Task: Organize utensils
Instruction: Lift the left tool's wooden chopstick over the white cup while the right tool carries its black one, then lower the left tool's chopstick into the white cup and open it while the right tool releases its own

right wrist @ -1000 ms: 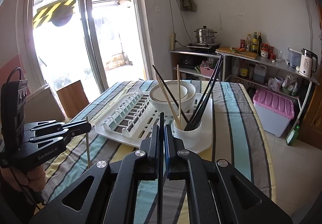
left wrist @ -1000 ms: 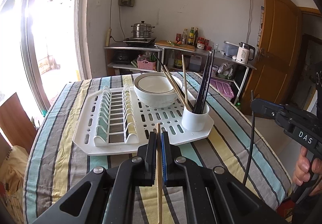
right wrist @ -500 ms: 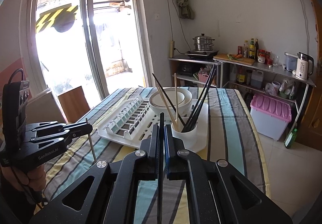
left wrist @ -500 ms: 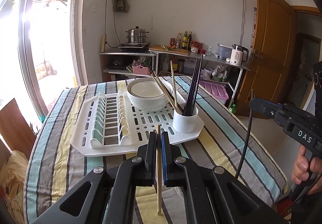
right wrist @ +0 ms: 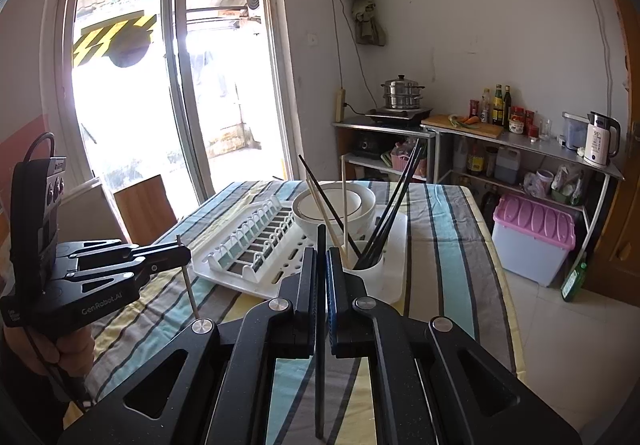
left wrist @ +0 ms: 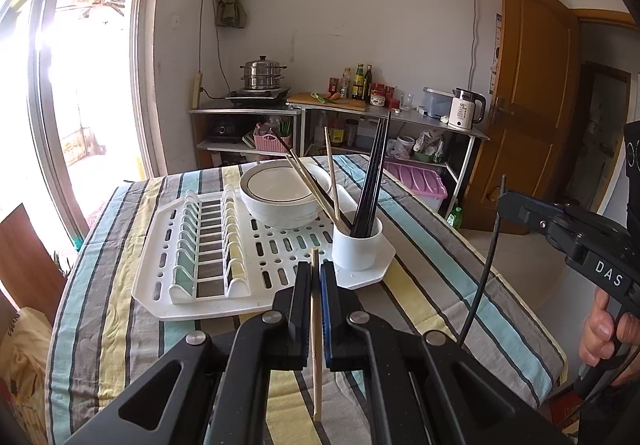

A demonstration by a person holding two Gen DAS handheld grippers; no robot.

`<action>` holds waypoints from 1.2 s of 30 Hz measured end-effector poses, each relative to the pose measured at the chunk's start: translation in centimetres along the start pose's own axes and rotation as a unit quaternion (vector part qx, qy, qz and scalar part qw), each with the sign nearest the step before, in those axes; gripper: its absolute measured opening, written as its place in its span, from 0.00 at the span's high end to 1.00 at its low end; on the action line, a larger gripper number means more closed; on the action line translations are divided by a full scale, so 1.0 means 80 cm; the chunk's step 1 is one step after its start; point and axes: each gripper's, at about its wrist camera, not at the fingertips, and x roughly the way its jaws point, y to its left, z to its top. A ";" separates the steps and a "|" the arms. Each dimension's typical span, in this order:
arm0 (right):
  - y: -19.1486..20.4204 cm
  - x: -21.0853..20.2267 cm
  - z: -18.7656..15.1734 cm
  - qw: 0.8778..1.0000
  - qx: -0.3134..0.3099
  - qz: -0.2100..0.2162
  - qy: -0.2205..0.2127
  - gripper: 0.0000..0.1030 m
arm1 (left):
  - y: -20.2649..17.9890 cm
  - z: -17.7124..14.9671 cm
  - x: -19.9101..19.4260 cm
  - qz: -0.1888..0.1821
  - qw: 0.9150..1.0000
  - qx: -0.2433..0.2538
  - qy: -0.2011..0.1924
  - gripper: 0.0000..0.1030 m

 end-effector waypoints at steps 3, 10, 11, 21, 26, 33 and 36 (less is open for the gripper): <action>-0.001 -0.001 0.003 1.000 -0.002 -0.002 -0.003 0.96 | -0.003 0.005 0.003 -0.004 1.000 0.004 -0.001 0.96; -0.008 -0.003 0.015 1.000 -0.007 -0.008 -0.012 0.96 | -0.011 0.027 0.014 -0.018 1.000 0.011 -0.003 0.96; -0.009 -0.003 0.018 1.000 -0.007 -0.009 -0.014 0.96 | -0.012 0.031 0.017 -0.021 1.000 0.011 -0.003 0.96; -0.025 0.004 0.057 0.999 -0.007 -0.013 -0.036 0.96 | -0.028 0.093 0.043 -0.052 0.998 0.010 -0.018 0.96; -0.032 0.011 0.087 0.999 -0.006 -0.012 -0.051 0.96 | -0.031 0.131 0.061 -0.062 0.998 0.004 -0.029 0.96; -0.037 0.026 0.126 0.997 -0.006 -0.010 -0.073 0.96 | -0.028 0.179 0.087 -0.072 0.996 -0.006 -0.050 0.96; -0.041 0.037 0.134 0.997 -0.005 -0.010 -0.077 0.96 | -0.025 0.192 0.101 -0.071 0.996 -0.007 -0.056 0.96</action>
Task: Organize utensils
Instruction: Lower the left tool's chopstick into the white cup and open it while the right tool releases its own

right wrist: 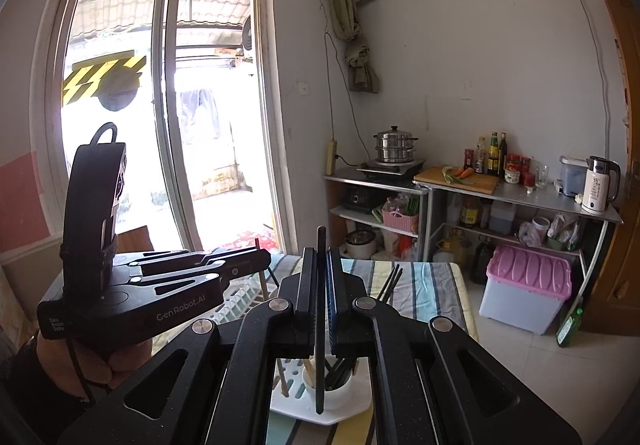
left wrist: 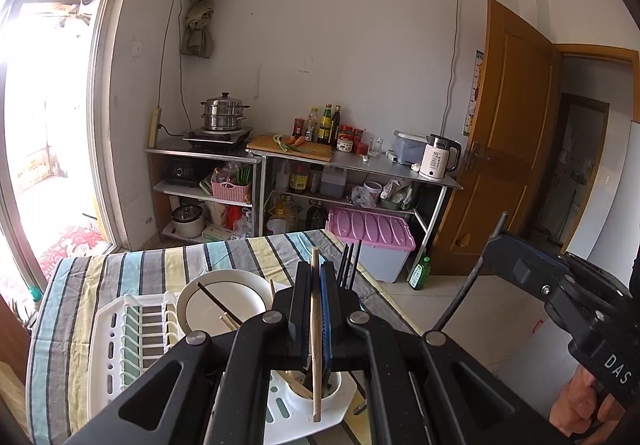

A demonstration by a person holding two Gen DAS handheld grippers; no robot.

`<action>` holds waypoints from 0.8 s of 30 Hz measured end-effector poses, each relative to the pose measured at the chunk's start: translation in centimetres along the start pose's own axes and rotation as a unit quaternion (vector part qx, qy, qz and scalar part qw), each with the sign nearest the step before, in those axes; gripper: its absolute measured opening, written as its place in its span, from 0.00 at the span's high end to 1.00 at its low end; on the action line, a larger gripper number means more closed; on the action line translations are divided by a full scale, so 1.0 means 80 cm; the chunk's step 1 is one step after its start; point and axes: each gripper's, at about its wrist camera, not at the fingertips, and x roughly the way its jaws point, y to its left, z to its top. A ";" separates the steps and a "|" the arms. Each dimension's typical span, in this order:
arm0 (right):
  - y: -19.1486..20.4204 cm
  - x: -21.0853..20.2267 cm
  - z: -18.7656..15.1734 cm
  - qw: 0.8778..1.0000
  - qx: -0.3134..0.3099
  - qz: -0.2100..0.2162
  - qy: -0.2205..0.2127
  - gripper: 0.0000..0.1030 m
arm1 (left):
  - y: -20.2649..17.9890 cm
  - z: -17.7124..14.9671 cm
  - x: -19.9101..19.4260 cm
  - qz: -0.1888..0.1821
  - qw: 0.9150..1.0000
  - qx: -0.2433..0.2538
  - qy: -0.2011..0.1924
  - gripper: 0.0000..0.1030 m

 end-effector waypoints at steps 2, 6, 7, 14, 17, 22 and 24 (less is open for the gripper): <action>-0.003 0.008 0.001 1.000 0.003 0.000 0.000 0.96 | 0.005 0.005 0.012 -0.001 1.000 -0.003 0.003 0.96; -0.011 0.024 0.000 1.000 0.008 -0.001 0.003 0.96 | 0.012 0.010 0.036 -0.004 1.000 -0.008 0.006 0.96; -0.013 0.026 0.001 1.000 0.010 -0.001 0.003 0.96 | 0.012 0.011 0.041 -0.004 1.000 -0.007 0.006 0.96; -0.026 0.047 0.003 1.000 0.019 -0.001 0.007 0.96 | 0.019 0.008 0.079 -0.004 1.000 -0.006 0.011 0.96; -0.029 0.055 -0.002 1.000 0.021 0.001 0.013 0.96 | 0.021 0.003 0.093 -0.003 1.000 -0.006 0.014 0.96; -0.035 0.071 -0.014 0.999 0.029 0.003 0.030 0.96 | 0.024 -0.007 0.116 -0.003 1.000 -0.009 0.024 0.96; -0.039 0.075 -0.020 0.999 0.033 0.003 0.035 0.96 | 0.026 -0.013 0.125 0.000 0.999 -0.007 0.032 0.96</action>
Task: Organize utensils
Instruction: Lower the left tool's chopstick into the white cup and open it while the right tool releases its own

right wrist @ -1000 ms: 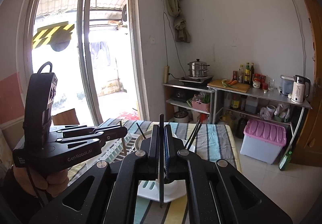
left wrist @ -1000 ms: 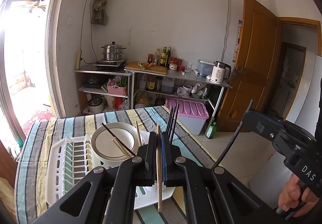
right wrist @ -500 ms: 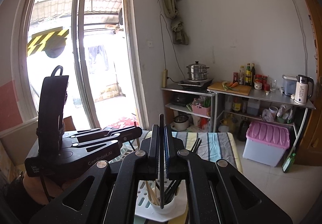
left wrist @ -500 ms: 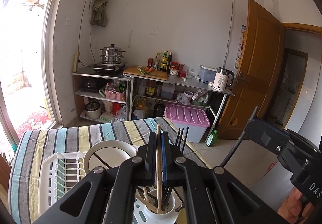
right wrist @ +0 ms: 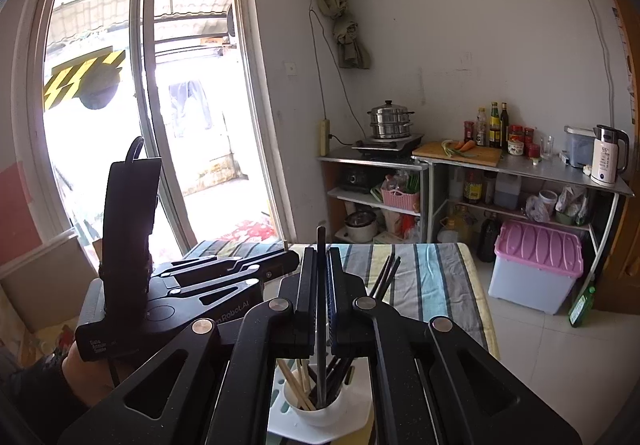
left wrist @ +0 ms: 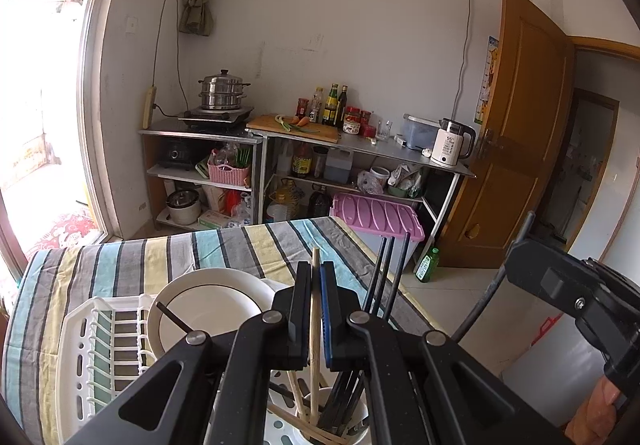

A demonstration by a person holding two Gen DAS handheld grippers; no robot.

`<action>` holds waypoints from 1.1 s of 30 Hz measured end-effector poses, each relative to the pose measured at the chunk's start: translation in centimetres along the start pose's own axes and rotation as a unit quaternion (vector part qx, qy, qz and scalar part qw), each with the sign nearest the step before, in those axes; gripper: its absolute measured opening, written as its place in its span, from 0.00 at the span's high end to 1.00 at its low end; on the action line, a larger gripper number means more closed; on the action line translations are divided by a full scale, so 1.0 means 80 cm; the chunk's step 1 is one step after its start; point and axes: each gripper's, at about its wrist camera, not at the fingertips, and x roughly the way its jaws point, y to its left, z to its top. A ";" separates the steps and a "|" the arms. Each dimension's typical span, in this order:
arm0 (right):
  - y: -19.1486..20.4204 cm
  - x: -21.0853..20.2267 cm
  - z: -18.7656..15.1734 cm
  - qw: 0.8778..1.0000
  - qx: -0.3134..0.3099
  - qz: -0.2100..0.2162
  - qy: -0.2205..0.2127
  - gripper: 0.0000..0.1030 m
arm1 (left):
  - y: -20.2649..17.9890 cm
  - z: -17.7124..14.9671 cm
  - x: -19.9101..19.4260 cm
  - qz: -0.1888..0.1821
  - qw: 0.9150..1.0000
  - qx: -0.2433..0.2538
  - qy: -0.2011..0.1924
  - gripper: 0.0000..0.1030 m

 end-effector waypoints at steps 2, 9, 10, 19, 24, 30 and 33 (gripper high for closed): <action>-0.003 0.003 -0.005 1.000 0.003 -0.001 0.005 0.96 | 0.002 -0.004 0.008 0.001 1.000 -0.002 0.008 0.96; -0.011 0.014 -0.020 1.000 0.013 -0.003 0.023 0.96 | 0.002 -0.018 0.027 0.004 1.000 -0.002 0.026 0.96; -0.012 0.016 -0.021 1.000 0.014 -0.004 0.025 0.96 | 0.002 -0.020 0.030 0.005 1.000 -0.002 0.029 0.96; -0.021 0.020 -0.028 0.999 0.020 -0.009 0.030 0.96 | 0.005 -0.028 0.039 0.011 0.999 0.000 0.036 0.96; -0.021 0.019 -0.028 0.999 0.020 -0.010 0.037 0.96 | 0.002 -0.029 0.035 0.013 0.999 0.005 0.033 0.96; -0.015 0.018 -0.034 0.999 0.011 -0.010 0.042 0.96 | -0.001 -0.031 0.026 0.015 0.999 0.011 0.032 0.96; -0.014 0.014 -0.034 0.999 0.010 -0.012 0.041 0.94 | -0.002 -0.032 0.018 0.013 0.999 0.014 0.031 0.95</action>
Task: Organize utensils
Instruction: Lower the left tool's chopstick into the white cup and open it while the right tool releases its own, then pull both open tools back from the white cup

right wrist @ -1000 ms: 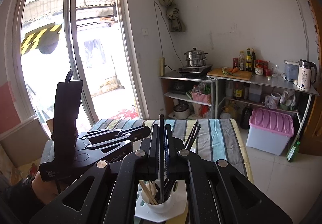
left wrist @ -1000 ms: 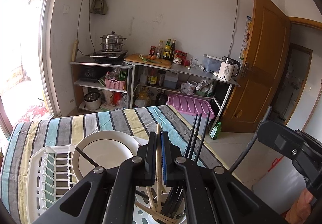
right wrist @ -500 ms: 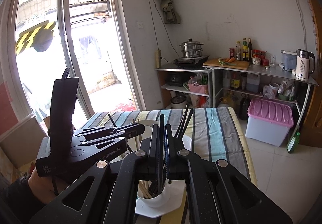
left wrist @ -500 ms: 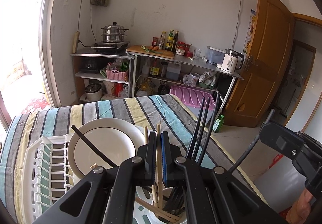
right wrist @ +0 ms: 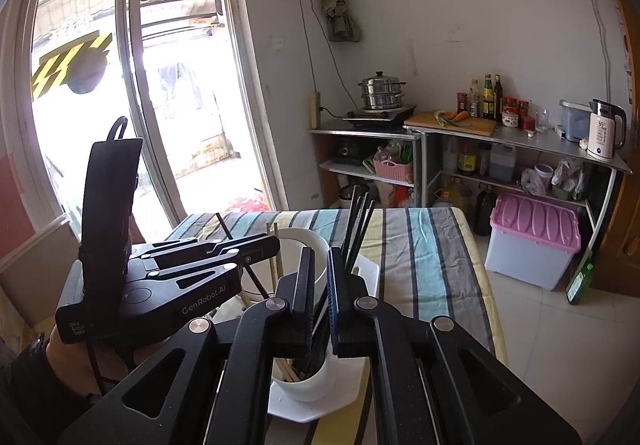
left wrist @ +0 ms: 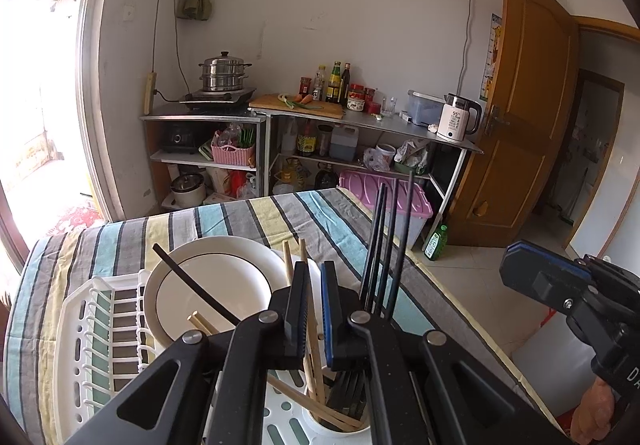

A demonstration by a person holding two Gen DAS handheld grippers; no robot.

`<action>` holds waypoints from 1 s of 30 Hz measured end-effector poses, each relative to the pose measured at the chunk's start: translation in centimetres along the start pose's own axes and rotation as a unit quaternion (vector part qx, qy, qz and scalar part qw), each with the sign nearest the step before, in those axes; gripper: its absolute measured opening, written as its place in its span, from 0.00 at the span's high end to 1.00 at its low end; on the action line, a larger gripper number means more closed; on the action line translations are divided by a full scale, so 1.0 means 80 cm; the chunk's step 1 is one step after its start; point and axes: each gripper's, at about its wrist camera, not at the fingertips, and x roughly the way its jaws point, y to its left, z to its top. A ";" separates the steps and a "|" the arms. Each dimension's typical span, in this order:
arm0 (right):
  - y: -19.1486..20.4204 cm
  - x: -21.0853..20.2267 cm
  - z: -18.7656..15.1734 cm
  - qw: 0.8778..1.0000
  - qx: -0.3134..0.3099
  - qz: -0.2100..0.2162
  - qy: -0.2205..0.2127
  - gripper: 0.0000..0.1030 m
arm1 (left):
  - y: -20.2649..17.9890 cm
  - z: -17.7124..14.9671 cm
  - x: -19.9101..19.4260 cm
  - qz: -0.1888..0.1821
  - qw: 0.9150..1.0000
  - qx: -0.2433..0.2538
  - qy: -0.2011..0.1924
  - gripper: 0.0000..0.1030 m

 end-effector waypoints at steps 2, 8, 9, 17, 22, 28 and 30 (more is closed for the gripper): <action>0.000 -0.004 -0.001 1.000 0.000 0.000 -0.003 0.92 | -0.003 -0.001 -0.007 0.001 1.000 0.002 -0.003 0.94; 0.008 -0.019 -0.007 1.000 -0.004 0.000 -0.007 0.89 | -0.009 -0.013 -0.035 0.001 1.000 0.005 -0.014 0.93; 0.010 -0.022 -0.009 1.000 -0.006 0.000 -0.008 0.88 | -0.010 -0.017 -0.041 0.001 1.000 0.007 -0.016 0.93; 0.028 -0.048 -0.032 1.000 -0.020 -0.005 -0.010 0.87 | -0.018 -0.056 -0.085 0.001 1.000 0.008 -0.013 0.87; 0.039 -0.066 -0.051 1.000 -0.024 -0.006 -0.010 0.86 | -0.024 -0.088 -0.121 0.018 1.000 0.013 -0.022 0.87; 0.052 -0.087 -0.082 1.000 -0.027 -0.009 -0.007 0.82 | -0.031 -0.130 -0.163 0.028 0.999 0.002 -0.026 0.86; 0.058 -0.094 -0.092 0.999 -0.030 -0.011 -0.005 0.82 | -0.031 -0.146 -0.177 0.034 0.999 -0.002 -0.028 0.86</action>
